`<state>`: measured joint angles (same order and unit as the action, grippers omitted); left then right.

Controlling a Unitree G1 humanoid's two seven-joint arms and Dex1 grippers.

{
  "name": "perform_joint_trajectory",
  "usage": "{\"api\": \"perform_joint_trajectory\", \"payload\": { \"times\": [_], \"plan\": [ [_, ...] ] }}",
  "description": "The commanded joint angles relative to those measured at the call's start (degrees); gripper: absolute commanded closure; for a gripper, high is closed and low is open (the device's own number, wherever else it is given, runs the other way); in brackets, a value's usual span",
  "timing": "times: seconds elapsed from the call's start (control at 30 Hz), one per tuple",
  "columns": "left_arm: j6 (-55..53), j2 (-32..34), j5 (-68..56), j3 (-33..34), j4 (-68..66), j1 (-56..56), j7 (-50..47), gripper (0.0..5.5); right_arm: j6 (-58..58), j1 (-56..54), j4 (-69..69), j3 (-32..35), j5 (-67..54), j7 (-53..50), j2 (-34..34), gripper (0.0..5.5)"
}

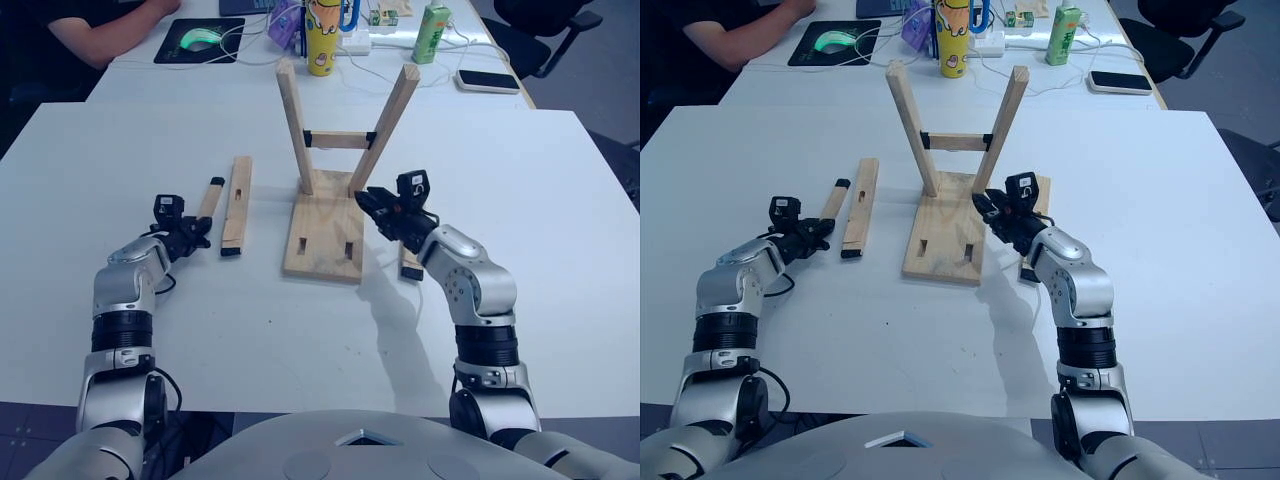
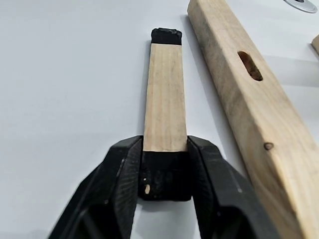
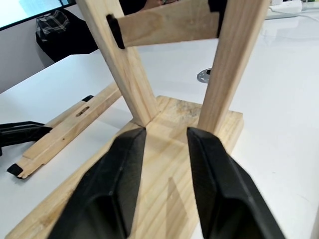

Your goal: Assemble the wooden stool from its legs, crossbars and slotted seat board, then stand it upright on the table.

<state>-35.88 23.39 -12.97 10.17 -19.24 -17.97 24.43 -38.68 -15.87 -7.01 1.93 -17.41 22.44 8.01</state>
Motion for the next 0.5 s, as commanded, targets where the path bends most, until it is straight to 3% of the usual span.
{"api": "perform_joint_trajectory", "payload": {
  "times": [0.03,0.17,0.37,0.5],
  "plan": [
    [-2.1,-0.8,0.9,-2.0,-5.4,3.6,0.5,4.16,1.3,-0.7,-1.3,-1.1,0.8,-0.5,1.0,3.96],
    [10.4,-0.7,2.2,0.6,-2.6,3.1,-2.8,4.16,0.9,1.0,-3.0,-2.4,-1.2,1.8,1.0,3.96],
    [29.6,-1.9,0.0,6.2,13.8,9.3,-3.3,4.16,0.1,1.9,-2.2,-5.1,-1.1,3.1,3.0,3.96],
    [37.3,-0.5,3.1,3.1,25.6,17.6,-0.1,4.16,-0.4,2.5,-2.7,-5.0,-2.1,4.6,4.6,3.96]
  ]
}}
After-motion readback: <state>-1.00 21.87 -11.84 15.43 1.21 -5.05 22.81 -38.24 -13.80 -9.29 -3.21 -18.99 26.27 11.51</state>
